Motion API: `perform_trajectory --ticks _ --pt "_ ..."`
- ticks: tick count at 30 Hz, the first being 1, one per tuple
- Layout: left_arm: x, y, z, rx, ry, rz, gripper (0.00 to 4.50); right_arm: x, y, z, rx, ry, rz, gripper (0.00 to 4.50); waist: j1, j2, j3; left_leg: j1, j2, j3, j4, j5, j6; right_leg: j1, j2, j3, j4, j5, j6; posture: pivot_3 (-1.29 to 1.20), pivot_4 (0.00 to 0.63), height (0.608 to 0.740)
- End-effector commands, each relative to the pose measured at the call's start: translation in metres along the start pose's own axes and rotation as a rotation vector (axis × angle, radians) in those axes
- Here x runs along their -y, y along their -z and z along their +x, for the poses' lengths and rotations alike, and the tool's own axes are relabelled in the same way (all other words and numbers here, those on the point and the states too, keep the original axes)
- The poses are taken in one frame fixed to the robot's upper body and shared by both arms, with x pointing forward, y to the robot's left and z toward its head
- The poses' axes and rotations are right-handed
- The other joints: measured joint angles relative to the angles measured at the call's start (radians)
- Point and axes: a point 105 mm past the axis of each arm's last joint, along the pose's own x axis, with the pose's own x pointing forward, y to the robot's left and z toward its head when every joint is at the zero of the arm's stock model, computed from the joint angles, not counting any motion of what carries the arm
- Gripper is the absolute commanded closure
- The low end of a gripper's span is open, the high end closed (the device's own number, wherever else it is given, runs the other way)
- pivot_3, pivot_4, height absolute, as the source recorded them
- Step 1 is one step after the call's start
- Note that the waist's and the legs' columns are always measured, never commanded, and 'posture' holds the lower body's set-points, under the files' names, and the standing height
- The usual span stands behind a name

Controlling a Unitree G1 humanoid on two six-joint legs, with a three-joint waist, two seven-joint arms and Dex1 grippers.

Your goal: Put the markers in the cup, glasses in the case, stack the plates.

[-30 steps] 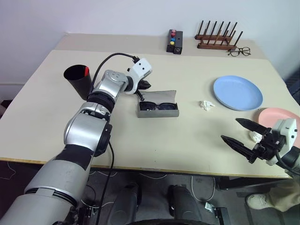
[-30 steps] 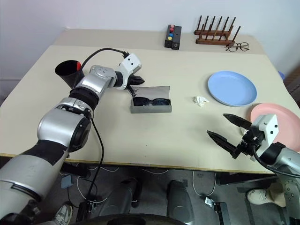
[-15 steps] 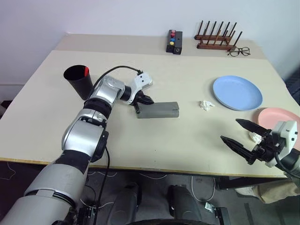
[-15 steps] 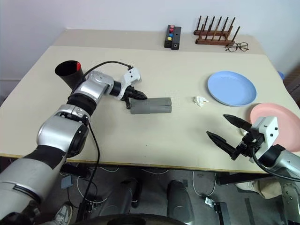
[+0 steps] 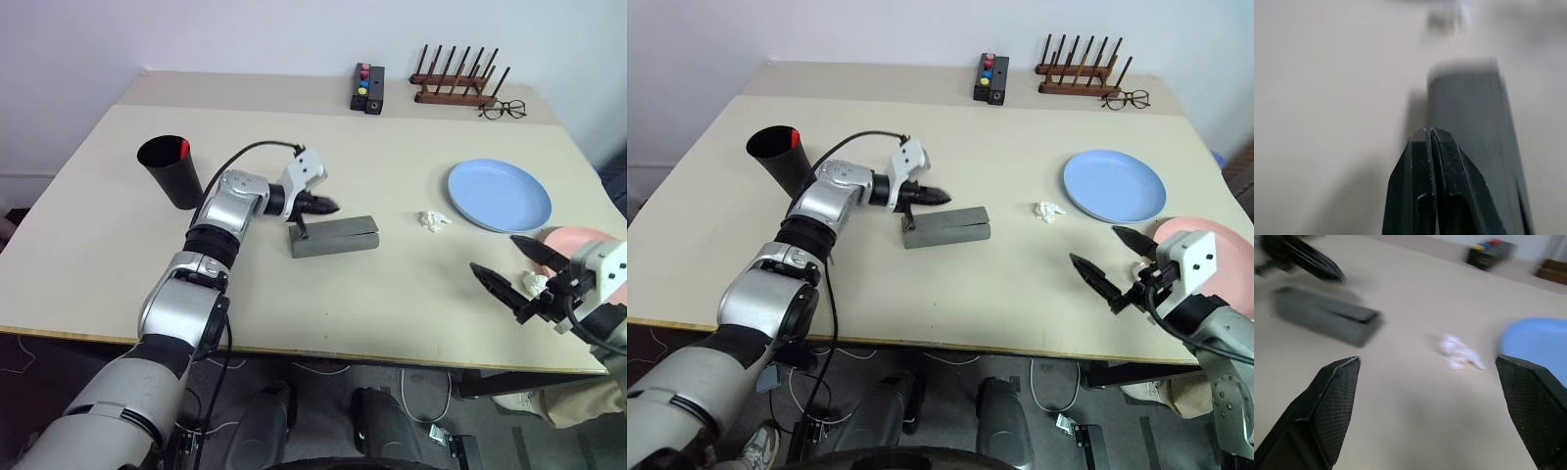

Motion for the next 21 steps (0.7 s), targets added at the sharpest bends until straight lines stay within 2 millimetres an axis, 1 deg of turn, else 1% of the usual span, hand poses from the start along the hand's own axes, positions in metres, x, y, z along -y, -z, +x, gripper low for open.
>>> perform_trajectory --ticks 1,4,6,8,11,13,14,17,21 --pt "0.007 -0.055 0.004 0.179 0.021 0.067 4.43 0.018 -0.008 -0.006 0.003 0.115 -0.024 0.00 0.000 0.000 0.000 0.000 0.000 0.000 0.000 0.000 0.000 0.000 0.000 0.000 0.000 0.000 0.000 0.00 0.150 0.740" --pt "0.034 -0.068 0.017 0.238 0.138 0.022 4.43 0.034 -0.005 -0.012 -0.034 0.204 -0.043 0.00 0.000 0.000 0.000 0.000 0.000 0.001 0.000 0.000 0.000 0.000 0.000 0.000 0.000 0.000 0.000 0.00 0.150 0.740" --pt "0.058 -0.064 0.024 0.219 0.256 0.005 3.91 0.050 0.001 -0.018 -0.079 0.279 -0.056 0.00 -0.001 0.001 0.000 0.000 0.000 0.001 0.000 0.000 0.000 0.001 0.000 0.000 0.000 0.000 0.000 0.00 0.150 0.740" --pt "0.074 -0.057 0.031 0.193 0.315 0.011 3.16 0.064 0.005 -0.024 -0.114 0.330 -0.043 0.00 -0.003 0.002 -0.001 0.001 0.000 0.002 0.000 0.000 0.000 0.001 0.000 0.000 0.000 0.000 0.000 0.00 0.150 0.740" --pt "0.085 -0.053 0.036 0.181 0.347 0.006 1.57 0.081 0.008 -0.032 -0.142 0.392 -0.057 0.00 -0.004 0.003 -0.001 0.001 0.000 0.002 0.000 0.000 0.000 0.001 0.001 0.001 0.000 -0.001 -0.002 0.00 0.150 0.740" --pt "0.089 -0.052 0.039 0.181 0.355 0.004 0.46 0.098 0.017 -0.041 -0.193 0.461 -0.056 0.00 -0.004 0.003 -0.001 0.001 0.000 0.002 0.000 0.000 0.000 0.001 0.001 0.001 0.000 -0.001 -0.004 0.00 0.150 0.740" --pt "0.091 -0.051 0.041 0.180 0.358 0.002 0.04 0.105 0.020 -0.044 -0.208 0.490 -0.055 0.00 -0.003 0.003 -0.001 0.001 0.000 0.002 0.000 0.000 0.000 0.001 0.001 0.001 0.000 -0.001 -0.004 0.00 0.150 0.740" --pt "0.094 -0.049 0.046 0.178 0.353 0.003 0.04 0.111 0.028 -0.048 -0.228 0.494 -0.026 0.00 -0.001 0.003 -0.001 0.001 0.000 0.002 0.001 0.000 0.000 0.002 0.001 0.001 0.000 -0.002 -0.004 0.00 0.150 0.740" --pt "0.094 -0.048 0.055 0.168 0.317 0.027 0.04 0.110 0.032 -0.052 -0.235 0.450 -0.007 0.00 -0.002 0.003 -0.001 0.001 0.000 0.002 0.000 0.000 0.000 0.002 0.001 0.001 0.000 -0.002 -0.004 0.00 0.150 0.740"
